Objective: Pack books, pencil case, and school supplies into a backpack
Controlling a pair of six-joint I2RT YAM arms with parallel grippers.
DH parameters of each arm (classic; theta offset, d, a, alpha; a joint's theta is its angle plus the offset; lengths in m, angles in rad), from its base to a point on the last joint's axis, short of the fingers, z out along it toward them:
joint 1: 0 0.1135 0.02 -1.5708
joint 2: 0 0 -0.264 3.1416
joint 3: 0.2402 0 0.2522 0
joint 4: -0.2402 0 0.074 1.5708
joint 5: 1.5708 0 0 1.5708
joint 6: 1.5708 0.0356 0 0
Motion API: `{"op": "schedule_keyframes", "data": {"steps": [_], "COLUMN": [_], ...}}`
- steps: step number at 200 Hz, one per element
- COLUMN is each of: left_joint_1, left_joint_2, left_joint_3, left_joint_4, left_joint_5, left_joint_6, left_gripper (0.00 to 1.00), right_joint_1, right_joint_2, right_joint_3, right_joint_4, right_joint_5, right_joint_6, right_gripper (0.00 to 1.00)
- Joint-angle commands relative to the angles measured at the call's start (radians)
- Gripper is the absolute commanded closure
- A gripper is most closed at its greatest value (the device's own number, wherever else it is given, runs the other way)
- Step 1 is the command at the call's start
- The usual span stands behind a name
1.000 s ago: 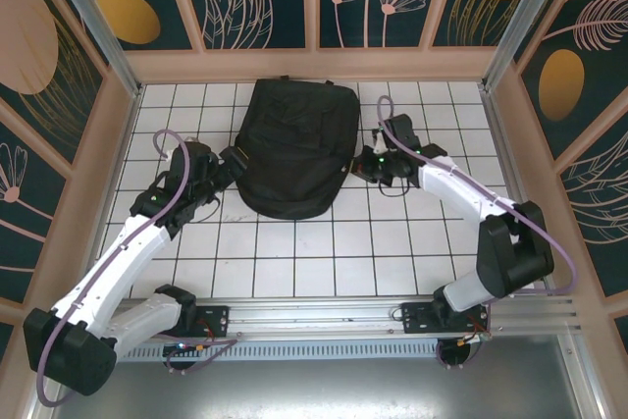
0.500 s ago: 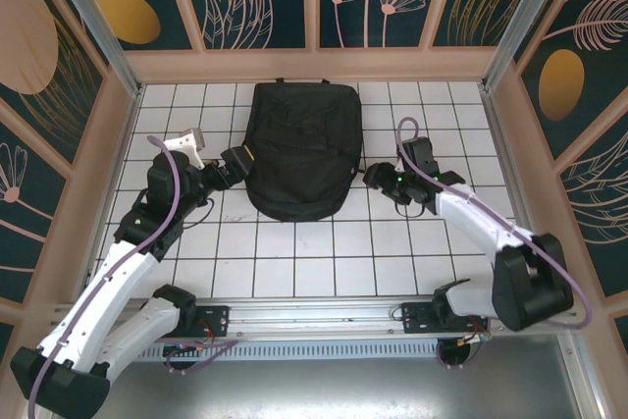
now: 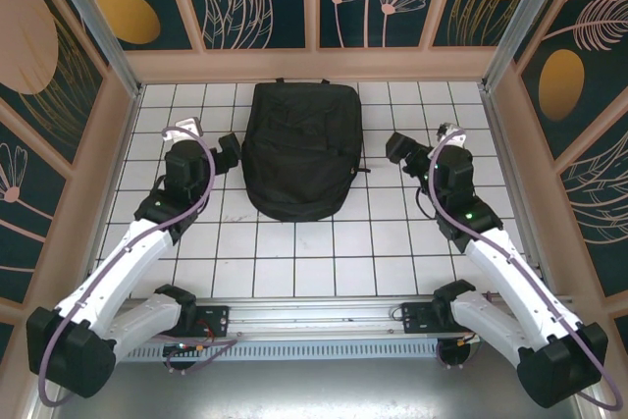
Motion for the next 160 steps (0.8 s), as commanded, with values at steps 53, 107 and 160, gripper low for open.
{"op": "schedule_keyframes", "data": {"steps": [53,107,160], "left_joint_1": [0.284,0.381,0.382], "left_joint_2": [0.241,0.329,0.531], "left_joint_3": [-0.201,-0.496,-0.537], "left_joint_4": [0.568,1.039,1.361], "left_joint_5": [0.056,0.047,0.273], "left_joint_6": [0.313,0.184,0.311], "left_gripper": [0.01,0.01,0.01], "right_joint_1": [-0.138,-0.366,-0.413], "right_joint_2": [0.090,0.162,0.422], "right_joint_3": [-0.200,-0.499,-0.578], "right_joint_4": [0.650,0.847,1.204], "right_joint_5": [0.147,0.140,0.047], "right_joint_6": [-0.393,-0.337,-0.340], "right_gripper": [0.01,0.01,0.01]}}
